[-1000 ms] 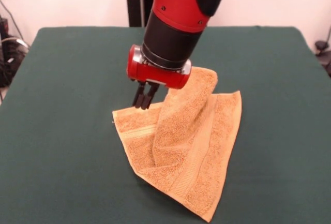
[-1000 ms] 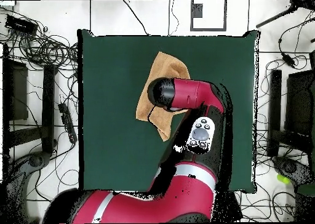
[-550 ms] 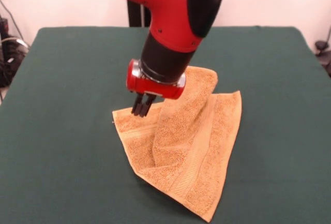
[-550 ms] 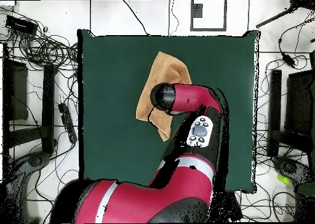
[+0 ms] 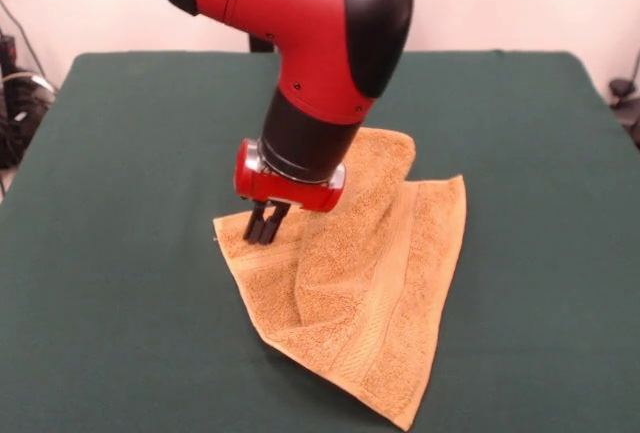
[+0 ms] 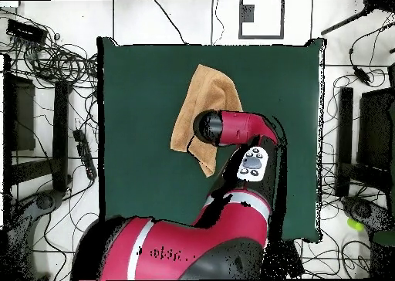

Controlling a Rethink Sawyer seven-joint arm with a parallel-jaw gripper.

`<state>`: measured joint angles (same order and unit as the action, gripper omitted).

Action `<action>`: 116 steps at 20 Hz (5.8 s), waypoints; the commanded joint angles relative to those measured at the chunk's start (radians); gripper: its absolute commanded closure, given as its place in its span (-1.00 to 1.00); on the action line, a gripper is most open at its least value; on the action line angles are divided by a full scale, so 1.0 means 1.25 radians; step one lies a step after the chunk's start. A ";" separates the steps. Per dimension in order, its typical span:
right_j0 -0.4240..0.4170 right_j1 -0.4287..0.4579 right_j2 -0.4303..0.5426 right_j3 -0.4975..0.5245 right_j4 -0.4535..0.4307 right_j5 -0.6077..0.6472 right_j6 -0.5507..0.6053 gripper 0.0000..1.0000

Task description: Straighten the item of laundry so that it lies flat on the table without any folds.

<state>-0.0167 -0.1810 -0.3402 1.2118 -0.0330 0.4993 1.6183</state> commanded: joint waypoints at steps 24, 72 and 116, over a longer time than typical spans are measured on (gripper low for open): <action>0.101 0.206 -0.176 -0.102 -0.150 -0.083 0.144 1.00; -0.199 -0.182 0.347 0.259 -0.083 -0.051 0.011 1.00; 0.102 0.001 -0.102 -0.056 -0.220 -0.052 0.108 1.00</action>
<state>0.0813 -0.1829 -0.4641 1.1833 -0.2832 0.4205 1.6183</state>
